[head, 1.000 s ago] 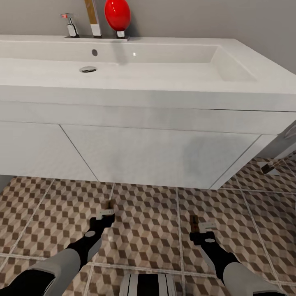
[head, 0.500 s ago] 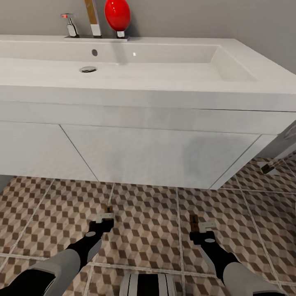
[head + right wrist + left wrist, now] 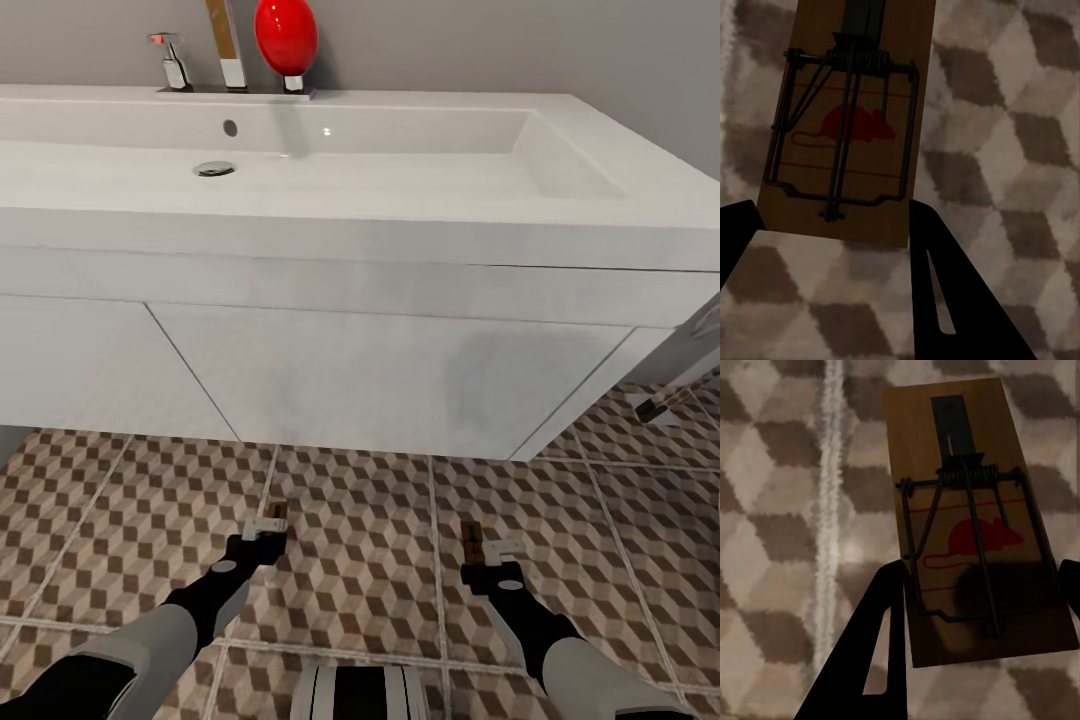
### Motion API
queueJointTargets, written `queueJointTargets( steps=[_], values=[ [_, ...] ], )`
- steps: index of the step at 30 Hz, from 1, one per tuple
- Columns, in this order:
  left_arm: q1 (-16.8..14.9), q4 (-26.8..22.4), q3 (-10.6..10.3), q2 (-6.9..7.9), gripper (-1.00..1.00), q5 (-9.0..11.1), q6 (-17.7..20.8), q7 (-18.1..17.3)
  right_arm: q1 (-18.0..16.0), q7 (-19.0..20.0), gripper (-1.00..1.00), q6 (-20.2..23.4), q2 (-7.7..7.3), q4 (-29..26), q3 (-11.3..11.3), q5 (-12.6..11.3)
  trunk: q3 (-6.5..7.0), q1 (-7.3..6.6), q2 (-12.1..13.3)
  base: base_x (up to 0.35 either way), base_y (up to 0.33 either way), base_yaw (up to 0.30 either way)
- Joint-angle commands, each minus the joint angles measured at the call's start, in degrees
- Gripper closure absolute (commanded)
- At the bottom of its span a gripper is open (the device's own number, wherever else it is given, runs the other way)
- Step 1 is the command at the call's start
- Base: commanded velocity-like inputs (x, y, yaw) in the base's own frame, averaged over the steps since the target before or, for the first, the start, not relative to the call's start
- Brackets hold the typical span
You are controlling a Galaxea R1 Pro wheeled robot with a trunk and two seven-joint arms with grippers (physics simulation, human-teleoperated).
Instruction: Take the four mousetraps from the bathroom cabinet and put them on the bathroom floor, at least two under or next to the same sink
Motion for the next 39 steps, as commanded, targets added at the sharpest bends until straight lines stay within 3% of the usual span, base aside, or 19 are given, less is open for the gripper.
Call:
queueJointTargets(
  steps=[1,11,20,39],
  values=[
    [-0.03,0.05,-0.51,-0.02,1.0,0.37,-0.17,0.47,-0.01,-0.19,1.0,0.28,-0.03,-0.06,0.34,0.1,-0.03,-0.01,-0.01,0.0,0.0,0.0],
    [-0.03,0.02,-0.05,-0.17,1.0,0.07,0.3,0.92,-0.02,-0.19,1.0,0.28,-0.03,-0.06,0.34,0.05,-0.03,-0.01,-0.01,0.0,0.0,0.0],
    [-0.03,0.07,0.01,-0.2,1.0,0.21,0.28,4.05,0.0,-0.19,1.0,0.28,-0.03,-0.12,0.34,0.03,-2.03,0.22,-0.13,0.0,0.0,0.0],
    [-0.03,0.08,0.02,-0.27,1.0,0.32,0.14,4.62,0.01,-0.19,1.0,0.12,-0.03,-0.15,0.34,0.04,-2.03,0.22,-0.13,0.0,0.0,0.0]
  ],
)
